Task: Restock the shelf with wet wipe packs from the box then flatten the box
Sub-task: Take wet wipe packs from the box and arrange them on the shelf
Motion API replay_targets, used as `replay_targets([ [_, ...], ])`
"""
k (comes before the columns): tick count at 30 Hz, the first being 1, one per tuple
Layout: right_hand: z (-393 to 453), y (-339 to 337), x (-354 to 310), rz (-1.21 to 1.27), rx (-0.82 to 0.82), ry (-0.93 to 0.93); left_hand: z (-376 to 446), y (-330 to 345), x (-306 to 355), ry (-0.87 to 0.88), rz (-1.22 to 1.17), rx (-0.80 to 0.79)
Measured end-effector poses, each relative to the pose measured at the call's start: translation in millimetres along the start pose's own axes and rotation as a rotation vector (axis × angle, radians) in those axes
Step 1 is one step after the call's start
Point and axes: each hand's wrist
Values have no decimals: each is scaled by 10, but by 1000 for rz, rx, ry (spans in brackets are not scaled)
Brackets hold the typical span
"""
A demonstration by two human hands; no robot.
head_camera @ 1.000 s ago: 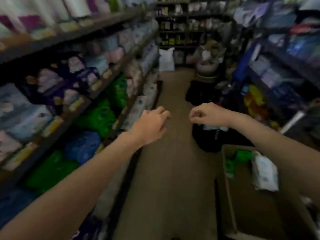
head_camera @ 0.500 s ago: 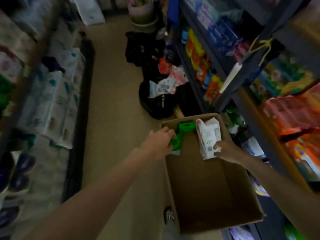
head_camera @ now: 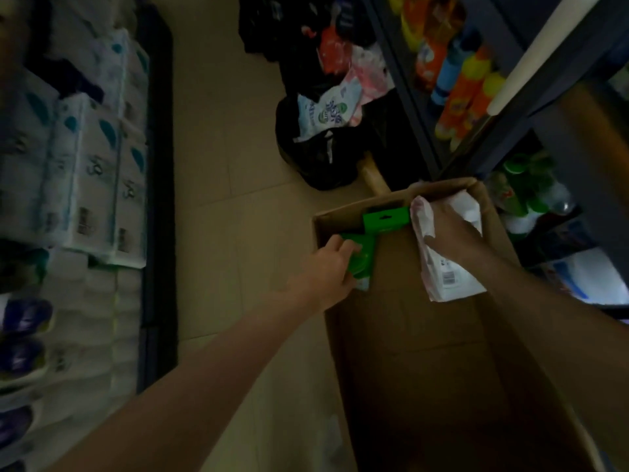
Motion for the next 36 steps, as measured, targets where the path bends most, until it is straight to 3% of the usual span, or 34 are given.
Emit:
replay_targets([
  [5,60,124,-97,-208,156,113,-25,72,-20,-1,-7,36],
  [10,-63,99,-332,-426,27,112,-167,6,48,-1,-45,71],
  [15,-643,-147,-166,-291,-108,96,-428,-164,107,1,4,160],
  [18,-893,-478,-185,-173,-40,13,-640,-274,93,-36,-61,182],
  [21,-1078,-947,-761,-123,8,-177,-904,-378,50,-56,-137,177],
  [24,-1352,-1375,-1665,-288,29,-442,-1346,-672,71,-41,-323,224],
  [28,-1951,-1818,-2826,-458,126,-799,-2196,-1252,-35,260,-570,348],
  [32,-2718,-2189,-3919,-627,456,-1157,-3272,-1674,-473,160,-610,507],
  [36,-3615,-2415,-5019,-509,786,-1486,-4452,-1897,-882,237,-721,663],
])
Point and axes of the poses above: each hand's wrist, its own z-axis towards the middle knuckle, its own y-axis out of the palm, x = y × z, and after that the axes turned 6 degrees about -z, right-handed
